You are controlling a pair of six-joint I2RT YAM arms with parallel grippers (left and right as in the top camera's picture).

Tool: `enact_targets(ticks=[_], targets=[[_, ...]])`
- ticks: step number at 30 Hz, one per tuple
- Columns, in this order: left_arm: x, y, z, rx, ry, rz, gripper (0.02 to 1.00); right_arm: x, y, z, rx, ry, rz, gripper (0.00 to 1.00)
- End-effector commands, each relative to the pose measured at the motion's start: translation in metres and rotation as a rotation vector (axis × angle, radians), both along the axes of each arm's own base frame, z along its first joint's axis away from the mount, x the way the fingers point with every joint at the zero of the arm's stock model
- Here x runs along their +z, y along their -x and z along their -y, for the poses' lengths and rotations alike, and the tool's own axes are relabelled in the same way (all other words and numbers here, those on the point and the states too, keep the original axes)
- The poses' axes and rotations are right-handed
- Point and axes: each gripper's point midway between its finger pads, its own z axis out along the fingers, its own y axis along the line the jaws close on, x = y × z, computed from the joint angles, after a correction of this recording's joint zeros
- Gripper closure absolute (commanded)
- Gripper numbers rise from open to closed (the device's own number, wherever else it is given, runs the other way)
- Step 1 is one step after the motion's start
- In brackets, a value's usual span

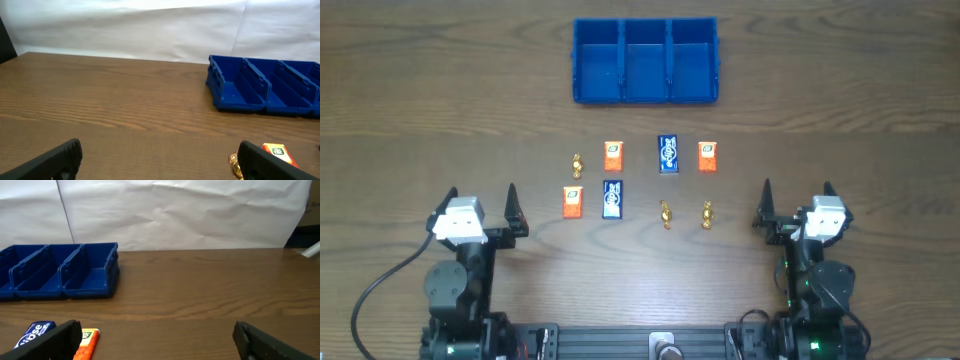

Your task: Sort Candies Into Trays

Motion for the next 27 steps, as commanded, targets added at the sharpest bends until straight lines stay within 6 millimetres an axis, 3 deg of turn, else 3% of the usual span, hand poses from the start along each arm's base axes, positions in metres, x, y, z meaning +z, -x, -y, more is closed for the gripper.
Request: enact_targets(ticks=[1,27], targets=[[-0.0179,-0.0002,-0.0031,0.014,-0.016,-0.042,0.018,-0.0003,0.0004,0.0012,-0.003,0.011,0.000,0.003],[-0.0154,-0.0005,0.0029,-0.015,0.022,-0.031,0.020,-0.0003,0.0004,0.0012,-0.003,0.011,0.000,0.001]])
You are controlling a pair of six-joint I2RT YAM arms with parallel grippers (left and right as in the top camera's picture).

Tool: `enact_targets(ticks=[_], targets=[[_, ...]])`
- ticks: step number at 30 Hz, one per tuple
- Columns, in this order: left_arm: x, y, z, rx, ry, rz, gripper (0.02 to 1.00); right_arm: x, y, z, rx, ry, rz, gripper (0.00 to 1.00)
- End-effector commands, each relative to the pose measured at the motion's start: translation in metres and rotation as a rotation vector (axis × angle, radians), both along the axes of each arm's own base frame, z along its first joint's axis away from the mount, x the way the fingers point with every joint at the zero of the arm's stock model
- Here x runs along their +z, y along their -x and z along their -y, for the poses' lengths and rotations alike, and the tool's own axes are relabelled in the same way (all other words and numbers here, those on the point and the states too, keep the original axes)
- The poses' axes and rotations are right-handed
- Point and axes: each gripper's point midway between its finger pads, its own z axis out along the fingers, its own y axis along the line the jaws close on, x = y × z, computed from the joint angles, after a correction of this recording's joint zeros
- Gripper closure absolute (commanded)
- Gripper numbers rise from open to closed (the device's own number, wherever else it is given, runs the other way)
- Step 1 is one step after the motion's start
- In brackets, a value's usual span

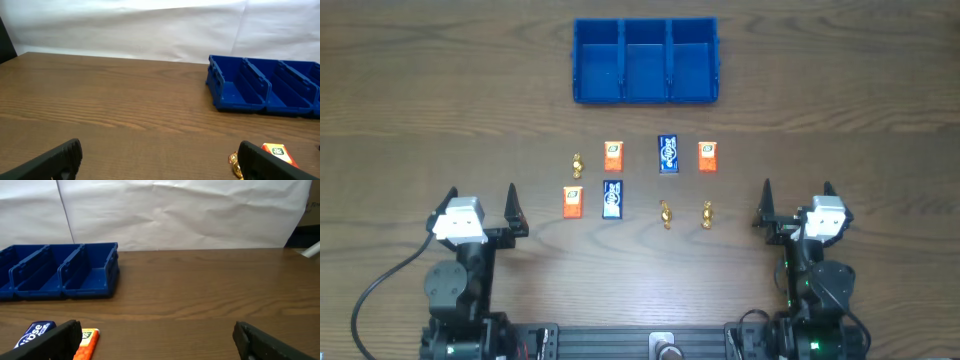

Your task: Sort Candies Into Trays

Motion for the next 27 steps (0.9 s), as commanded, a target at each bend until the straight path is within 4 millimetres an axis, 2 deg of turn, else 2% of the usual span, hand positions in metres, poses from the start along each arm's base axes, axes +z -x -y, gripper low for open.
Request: enact_targets(ticks=[1,2,5,6,9,11,13,15,19,24,27], targets=[[-0.013,-0.001,0.004,-0.023,0.023,-0.024,0.020,0.000,0.000,0.001,-0.003,0.011,0.000,0.003],[-0.011,-0.001,0.008,-0.044,0.026,-0.019,0.020,0.000,0.000,0.001,-0.003,0.011,0.000,0.003],[0.020,0.006,0.026,-0.143,0.051,-0.005,0.018,0.000,0.000,0.001,-0.003,0.011,0.000,0.003],[0.044,0.014,0.038,-0.206,0.058,-0.028,0.018,0.000,0.000,0.001,-0.003,0.011,0.000,0.003],[0.081,0.019,0.052,-0.272,0.066,-0.100,0.018,0.000,0.000,0.001,-0.003,0.011,0.000,0.003],[0.095,0.012,0.059,-0.296,0.078,-0.225,0.020,0.000,0.000,0.001,-0.003,0.011,0.000,0.003],[0.096,0.002,0.065,-0.302,0.095,-0.357,0.018,0.000,0.000,0.001,-0.003,0.011,0.000,0.003],[0.085,-0.011,0.071,-0.292,0.115,-0.507,0.018,0.000,0.000,0.001,-0.003,0.011,0.000,0.003],[0.032,-0.033,0.083,-0.185,0.112,-0.823,0.018,0.000,0.000,0.001,-0.003,0.011,0.000,0.001],[-0.038,-0.041,0.100,-0.096,0.081,-1.065,0.018,0.000,0.000,0.001,-0.003,0.011,0.000,0.003],[-0.068,-0.040,0.108,-0.075,0.065,-1.157,0.018,0.000,0.000,0.001,-0.003,0.011,0.000,0.003]])
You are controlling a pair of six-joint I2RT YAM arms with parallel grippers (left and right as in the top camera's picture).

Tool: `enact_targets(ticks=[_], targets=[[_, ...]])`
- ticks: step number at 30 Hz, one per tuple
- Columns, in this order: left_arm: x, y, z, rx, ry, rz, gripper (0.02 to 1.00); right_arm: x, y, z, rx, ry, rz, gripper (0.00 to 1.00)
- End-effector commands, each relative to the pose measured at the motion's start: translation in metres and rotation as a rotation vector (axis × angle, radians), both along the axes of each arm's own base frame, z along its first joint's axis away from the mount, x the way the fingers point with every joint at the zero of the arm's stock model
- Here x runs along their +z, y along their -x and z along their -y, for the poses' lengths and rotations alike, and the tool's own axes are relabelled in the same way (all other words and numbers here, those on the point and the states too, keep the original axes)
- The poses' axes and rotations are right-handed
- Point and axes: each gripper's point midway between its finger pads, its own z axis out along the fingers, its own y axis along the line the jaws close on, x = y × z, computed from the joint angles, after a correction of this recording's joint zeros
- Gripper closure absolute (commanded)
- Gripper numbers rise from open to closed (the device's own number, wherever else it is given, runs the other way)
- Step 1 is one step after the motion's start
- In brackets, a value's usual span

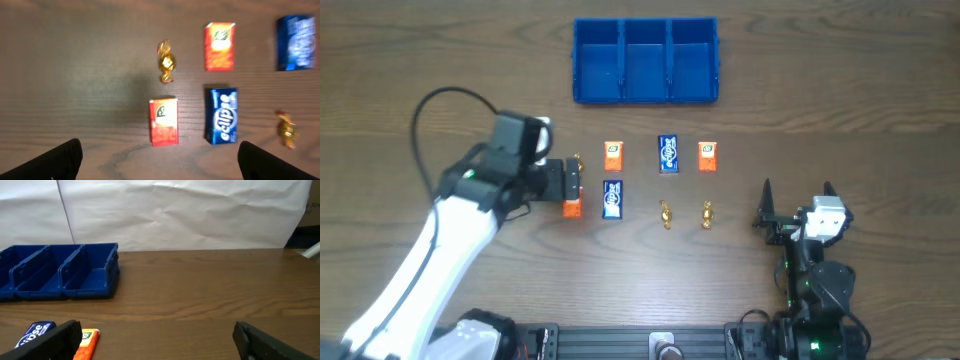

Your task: Sort Candies Into Trays

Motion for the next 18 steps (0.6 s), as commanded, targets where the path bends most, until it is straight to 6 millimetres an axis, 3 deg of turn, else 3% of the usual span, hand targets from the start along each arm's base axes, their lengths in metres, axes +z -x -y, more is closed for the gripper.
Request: enact_targets(ticks=[1,8,18], targets=[[-0.043,-0.002,0.006,0.075,-0.066,-0.133,0.018,-0.001,0.000,0.001,-0.004,0.011,-0.002,0.003],[-0.089,0.006,0.021,0.074,-0.140,-0.243,0.018,-0.001,0.000,0.001,-0.004,0.011,-0.002,0.003],[-0.114,0.009,0.018,0.090,-0.170,-0.307,0.034,-0.001,0.000,0.001,-0.004,0.011,-0.002,0.003]])
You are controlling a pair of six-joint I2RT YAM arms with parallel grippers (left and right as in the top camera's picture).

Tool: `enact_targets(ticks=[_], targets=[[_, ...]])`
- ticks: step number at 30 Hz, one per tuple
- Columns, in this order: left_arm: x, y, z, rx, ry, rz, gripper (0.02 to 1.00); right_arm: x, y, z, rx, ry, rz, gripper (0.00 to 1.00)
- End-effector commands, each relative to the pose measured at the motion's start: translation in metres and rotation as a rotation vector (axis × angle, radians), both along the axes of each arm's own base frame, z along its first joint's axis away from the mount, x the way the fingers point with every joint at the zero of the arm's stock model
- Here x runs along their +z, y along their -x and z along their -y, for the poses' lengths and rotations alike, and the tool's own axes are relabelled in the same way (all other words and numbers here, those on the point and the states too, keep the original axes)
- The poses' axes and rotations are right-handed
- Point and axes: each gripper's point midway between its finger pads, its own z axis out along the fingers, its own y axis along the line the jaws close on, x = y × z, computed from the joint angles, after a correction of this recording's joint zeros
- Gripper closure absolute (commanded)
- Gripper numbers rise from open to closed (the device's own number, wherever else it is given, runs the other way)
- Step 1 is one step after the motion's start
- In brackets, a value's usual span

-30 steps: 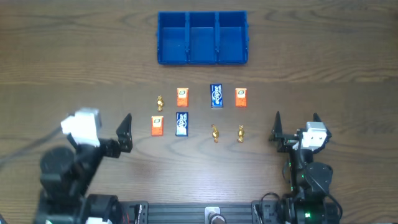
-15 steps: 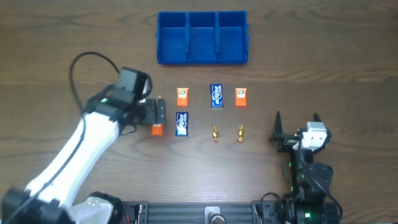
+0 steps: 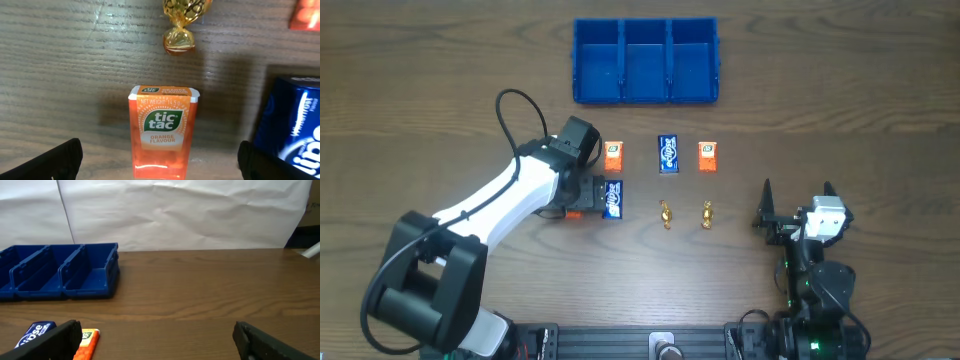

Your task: Sort Candies Into Trays

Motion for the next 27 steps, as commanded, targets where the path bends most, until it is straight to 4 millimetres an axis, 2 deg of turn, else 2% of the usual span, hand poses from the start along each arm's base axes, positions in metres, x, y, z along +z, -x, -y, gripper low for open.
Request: enact_targets(ticks=[1,7,12,15,20,23,25,27], targets=[[-0.008,-0.006,-0.003,0.024,-0.026,-0.005,0.051,-0.001,0.000,0.001,-0.004,0.011,-0.002,0.003],[-0.017,-0.009,-0.002,0.020,-0.028,-0.009,0.187,-0.001,0.000,0.001,-0.004,0.011,-0.002,0.003],[-0.018,-0.012,-0.003,0.026,-0.024,-0.001,0.424,-0.001,0.000,0.001,-0.004,0.011,-0.002,0.003],[-0.018,-0.012,-0.004,0.030,-0.024,-0.001,0.612,-0.001,0.000,0.001,-0.004,0.011,-0.002,0.003],[-0.015,-0.014,-0.003,0.032,-0.016,0.009,0.684,-0.001,0.000,0.001,-0.004,0.011,-0.002,0.003],[0.001,-0.023,0.001,0.068,0.010,0.053,0.684,-0.001,0.000,0.001,-0.004,0.011,-0.002,0.003],[0.032,-0.043,0.010,0.070,0.051,0.142,0.691,-0.001,0.000,0.001,-0.004,0.011,-0.002,0.003],[0.072,-0.069,0.017,0.077,0.065,0.235,0.695,-0.001,0.000,0.001,-0.004,0.011,-0.002,0.003]])
